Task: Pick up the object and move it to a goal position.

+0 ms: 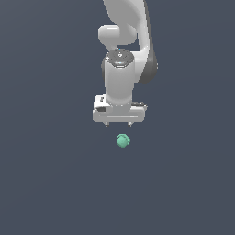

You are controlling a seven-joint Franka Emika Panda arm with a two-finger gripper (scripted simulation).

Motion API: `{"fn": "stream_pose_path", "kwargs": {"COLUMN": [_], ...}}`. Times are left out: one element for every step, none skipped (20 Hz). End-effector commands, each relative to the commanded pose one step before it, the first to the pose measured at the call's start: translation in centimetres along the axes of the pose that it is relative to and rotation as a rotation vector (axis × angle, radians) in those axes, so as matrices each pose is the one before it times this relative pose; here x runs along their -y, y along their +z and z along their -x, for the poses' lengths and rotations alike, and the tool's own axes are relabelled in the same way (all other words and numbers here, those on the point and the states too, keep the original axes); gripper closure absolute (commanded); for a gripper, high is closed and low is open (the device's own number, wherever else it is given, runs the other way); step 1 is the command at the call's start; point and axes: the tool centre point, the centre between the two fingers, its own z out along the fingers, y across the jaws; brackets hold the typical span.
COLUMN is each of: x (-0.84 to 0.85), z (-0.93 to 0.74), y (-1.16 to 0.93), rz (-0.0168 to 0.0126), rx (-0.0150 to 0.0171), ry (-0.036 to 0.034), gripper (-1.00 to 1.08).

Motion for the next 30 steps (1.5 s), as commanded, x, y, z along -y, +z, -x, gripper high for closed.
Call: {"fn": "stream_pose_path", "kwargs": {"x": [-0.001,-0.056,-0.163,-0.275,-0.383,-0.492,-0.567,-0.483,-0.377,-0.269,-0.155,-0.037,0.038,0.06,0.078,0.063,0.061,0.059,0.06,0.065,0.079,0.097,0.116,0.135,0.143,0.15,0.158,0.17,0.181,0.191], "z": [0.0,0.011,0.034,0.054,0.077,0.101,0.118,0.102,0.08,0.058,0.033,0.007,-0.009,-0.013,-0.016,-0.011,-0.009,-0.008,-0.006,-0.006,-0.006,-0.008,-0.008,-0.008,-0.005,-0.002,0.002,0.006,0.011,0.017], "y": [0.0,0.01,0.022,0.043,0.057,0.069,0.073,0.053,0.031,0.01,-0.008,-0.013,-0.007,0.002,0.024,0.039,0.058,0.075,0.092,0.108,0.122,0.136,0.15,0.165,0.181,0.197,0.213,0.229,0.244,0.26], "rz": [0.0,0.00068,0.00176,0.00308,0.00426,0.00545,0.00628,0.00532,0.00412,0.00291,0.00163,0.00042,-0.00037,-0.00079,-0.00068,-0.00068,-0.00061,-0.00059,-0.00059,-0.00063,-0.00074,-0.00093,-0.00113,-0.00128,-0.00136,-0.00138,-0.00143,-0.00152,-0.0016,-0.00165], "rx": [0.0,0.00045,0.0012,0.0021,0.00292,0.00375,0.00433,0.00367,0.00282,0.00195,0.00104,0.0002,-0.00029,-0.0005,-0.00034,-0.00025,-0.00011,-0.00001,0.00008,0.00013,0.00013,0.00008,0.00003,0.00002,0.00005,0.00011,0.00016,0.00018,0.00021,0.00025], "ry": [0.0,0.00054,0.00145,0.00247,0.00324,0.0038,0.00372,0.00232,0.00089,-0.00036,-0.00123,-0.0013,-0.00051,0.00074,0.00193,0.00345,0.00479,0.00619,0.00754,0.00885,0.01,0.01116,0.0124,0.01361,0.01492,0.01625,0.01757,0.01886,0.02016,0.02148], "gripper": [-0.92,-0.92,-0.92,-0.92,-0.92,-0.92,-0.92,-0.92,-0.92,-0.92,-0.92,-0.92,-0.92,-0.92,-0.92,-0.92,-0.92,-0.92,-0.92,-0.92,-0.92,-0.92,-0.92,-0.92,-0.92,-0.92,-0.92,-0.92,-0.92,-0.92]}}
